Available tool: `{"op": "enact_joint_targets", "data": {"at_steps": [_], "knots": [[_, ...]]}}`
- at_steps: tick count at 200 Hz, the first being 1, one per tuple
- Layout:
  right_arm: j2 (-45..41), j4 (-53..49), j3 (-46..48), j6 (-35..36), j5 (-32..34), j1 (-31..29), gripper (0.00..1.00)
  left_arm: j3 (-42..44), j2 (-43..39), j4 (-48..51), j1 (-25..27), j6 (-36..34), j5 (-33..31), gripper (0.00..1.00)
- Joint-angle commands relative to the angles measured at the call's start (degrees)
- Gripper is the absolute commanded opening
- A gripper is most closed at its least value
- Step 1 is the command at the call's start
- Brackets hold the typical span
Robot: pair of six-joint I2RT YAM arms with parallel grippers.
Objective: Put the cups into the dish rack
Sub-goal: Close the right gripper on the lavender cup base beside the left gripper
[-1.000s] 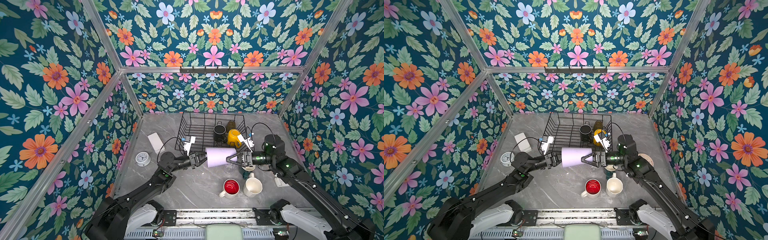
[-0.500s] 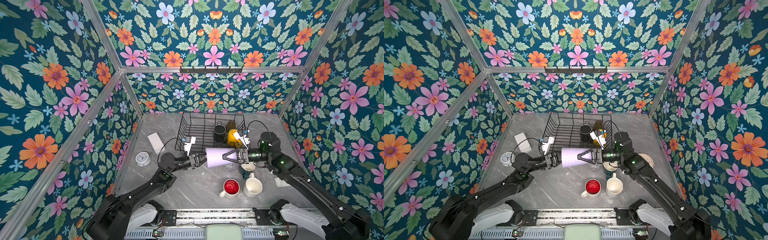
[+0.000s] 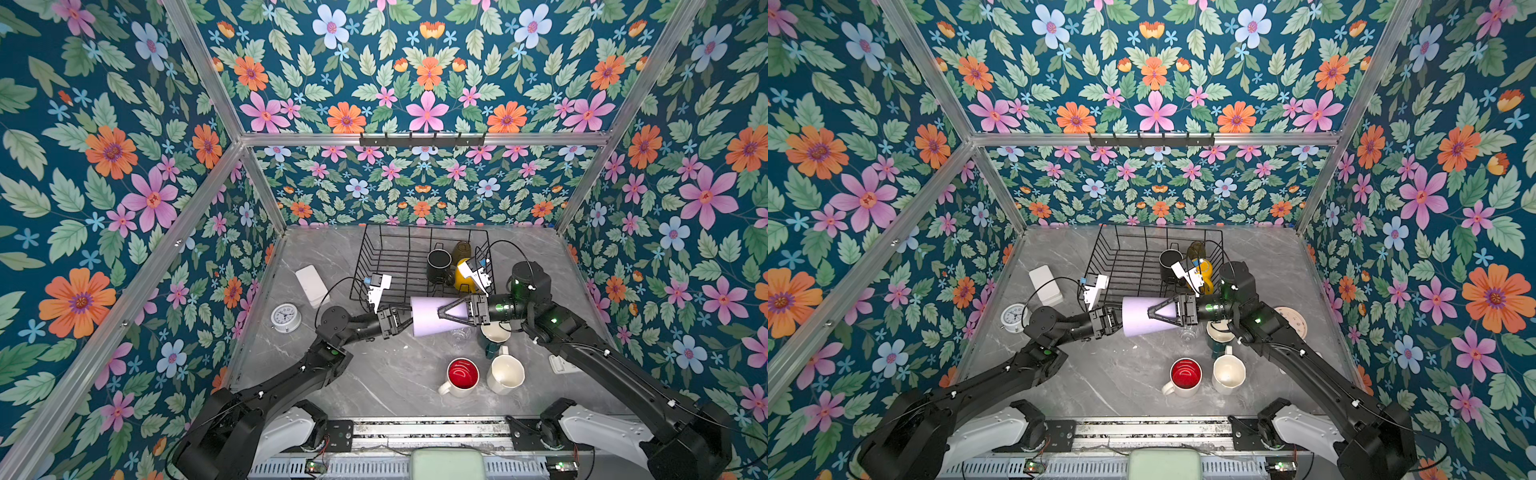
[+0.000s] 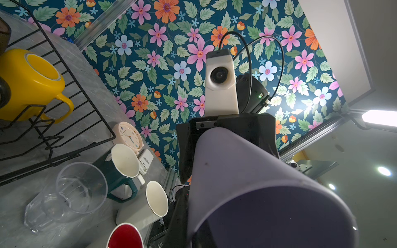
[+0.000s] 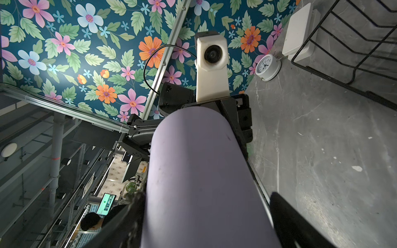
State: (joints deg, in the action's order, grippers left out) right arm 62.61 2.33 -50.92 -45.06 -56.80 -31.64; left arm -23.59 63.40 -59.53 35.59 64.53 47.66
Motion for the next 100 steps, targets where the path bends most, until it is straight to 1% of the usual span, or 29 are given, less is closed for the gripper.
{"op": "enact_joint_targets", "data": {"at_steps": [1, 62, 86, 100], "knots": [[0.7, 0.2, -0.1, -0.6, 2.7, -0.8, 0.86, -0.5, 0.0, -5.9, 0.1, 0.4, 2.1, 0.0], [1.0, -0.1, 0.6, -0.6, 3.2, -1.7, 0.86, -0.5, 0.1, -7.9, 0.1, 1.5, 1.6, 0.0], [0.8, -0.6, 1.1, -0.5, 3.4, -1.7, 0.84, -0.6, 0.4, -8.9, 0.1, 2.0, 1.0, 0.0], [0.5, -1.0, 1.3, -0.4, 3.5, -1.8, 0.81, -0.7, 0.7, -9.9, 0.1, 2.6, 0.9, 0.0]]}}
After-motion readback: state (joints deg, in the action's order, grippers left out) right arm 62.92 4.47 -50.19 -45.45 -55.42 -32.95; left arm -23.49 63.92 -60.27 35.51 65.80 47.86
